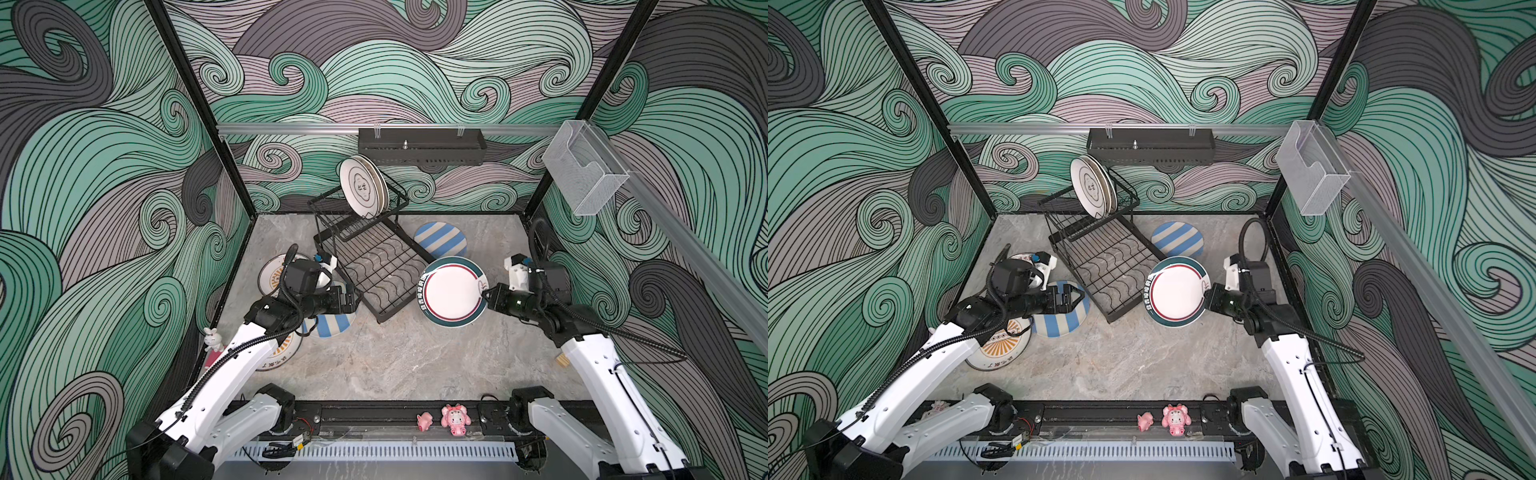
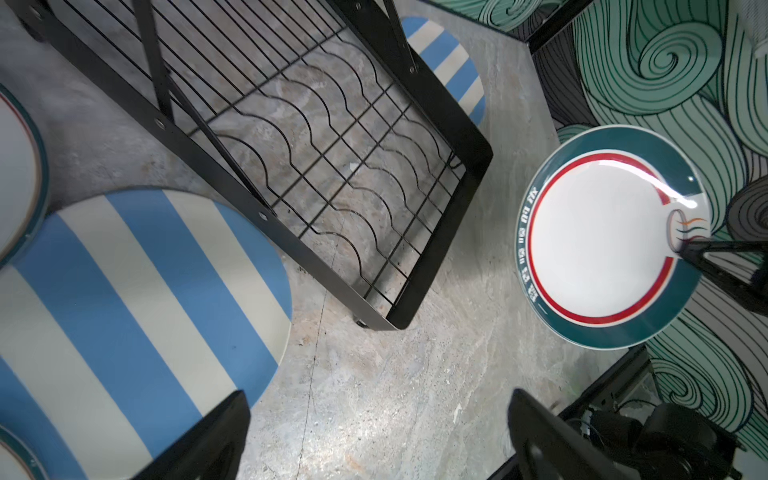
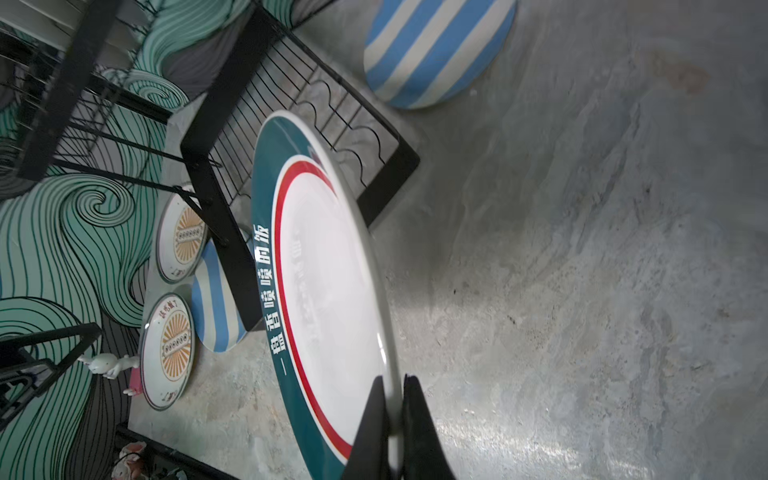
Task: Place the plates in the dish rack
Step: 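Lift the plate upright and carry it toward the rack with the right gripper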
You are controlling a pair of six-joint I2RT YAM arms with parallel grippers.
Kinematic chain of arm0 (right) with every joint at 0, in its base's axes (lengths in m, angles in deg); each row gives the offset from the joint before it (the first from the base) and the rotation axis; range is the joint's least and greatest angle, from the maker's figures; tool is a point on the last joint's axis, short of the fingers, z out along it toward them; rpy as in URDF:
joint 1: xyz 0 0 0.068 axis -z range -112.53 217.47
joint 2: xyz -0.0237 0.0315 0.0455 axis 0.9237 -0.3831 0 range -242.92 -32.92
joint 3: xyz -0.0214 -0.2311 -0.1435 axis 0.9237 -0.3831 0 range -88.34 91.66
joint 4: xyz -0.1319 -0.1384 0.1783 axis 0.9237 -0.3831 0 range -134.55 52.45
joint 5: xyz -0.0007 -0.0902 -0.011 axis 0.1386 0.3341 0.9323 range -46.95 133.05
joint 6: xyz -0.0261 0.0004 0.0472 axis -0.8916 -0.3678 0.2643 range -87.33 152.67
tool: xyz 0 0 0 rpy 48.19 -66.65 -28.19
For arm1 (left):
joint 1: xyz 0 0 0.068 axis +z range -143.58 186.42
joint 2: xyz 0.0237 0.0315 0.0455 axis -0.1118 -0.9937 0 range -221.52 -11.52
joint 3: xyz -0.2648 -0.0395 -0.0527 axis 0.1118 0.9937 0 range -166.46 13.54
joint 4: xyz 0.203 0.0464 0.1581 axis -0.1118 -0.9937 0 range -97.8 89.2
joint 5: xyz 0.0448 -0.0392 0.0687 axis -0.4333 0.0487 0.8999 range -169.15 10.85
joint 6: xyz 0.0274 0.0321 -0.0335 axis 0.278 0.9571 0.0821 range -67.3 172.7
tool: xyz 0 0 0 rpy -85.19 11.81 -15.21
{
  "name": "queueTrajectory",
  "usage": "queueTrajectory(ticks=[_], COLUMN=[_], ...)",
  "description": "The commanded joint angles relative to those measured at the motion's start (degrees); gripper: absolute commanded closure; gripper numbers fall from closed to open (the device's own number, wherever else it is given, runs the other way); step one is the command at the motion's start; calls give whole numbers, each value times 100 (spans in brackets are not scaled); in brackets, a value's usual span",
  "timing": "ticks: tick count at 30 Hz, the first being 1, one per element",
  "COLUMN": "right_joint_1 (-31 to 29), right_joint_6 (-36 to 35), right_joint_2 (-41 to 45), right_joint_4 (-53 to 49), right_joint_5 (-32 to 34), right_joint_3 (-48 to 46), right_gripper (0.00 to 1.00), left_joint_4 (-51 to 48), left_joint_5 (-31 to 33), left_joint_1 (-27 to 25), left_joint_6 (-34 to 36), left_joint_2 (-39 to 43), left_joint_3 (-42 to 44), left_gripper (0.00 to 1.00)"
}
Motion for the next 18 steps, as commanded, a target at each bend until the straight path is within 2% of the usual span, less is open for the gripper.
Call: queueTrajectory(ticks=[1, 6, 12, 18], right_joint_1=[-125, -1081, -2352, -3243], right_joint_6=[-156, -453, -844, -1512], right_joint_2=[-190, -948, -2225, -3428], right_joint_4=[139, 178, 385, 914], right_joint_5=[273, 1335, 2744, 4037], right_joint_3=[764, 2313, 4110, 5614], right_gripper=[100, 100, 100, 100], left_joint_4=[-477, -595, -415, -297], left_joint_5=[-362, -479, -639, -699], left_joint_1=[457, 845, 940, 965], left_joint_6=[349, 578, 588, 726], left_joint_2=[91, 86, 161, 267], left_joint_3=[-286, -387, -219, 84], left_gripper=[1, 1, 1, 1])
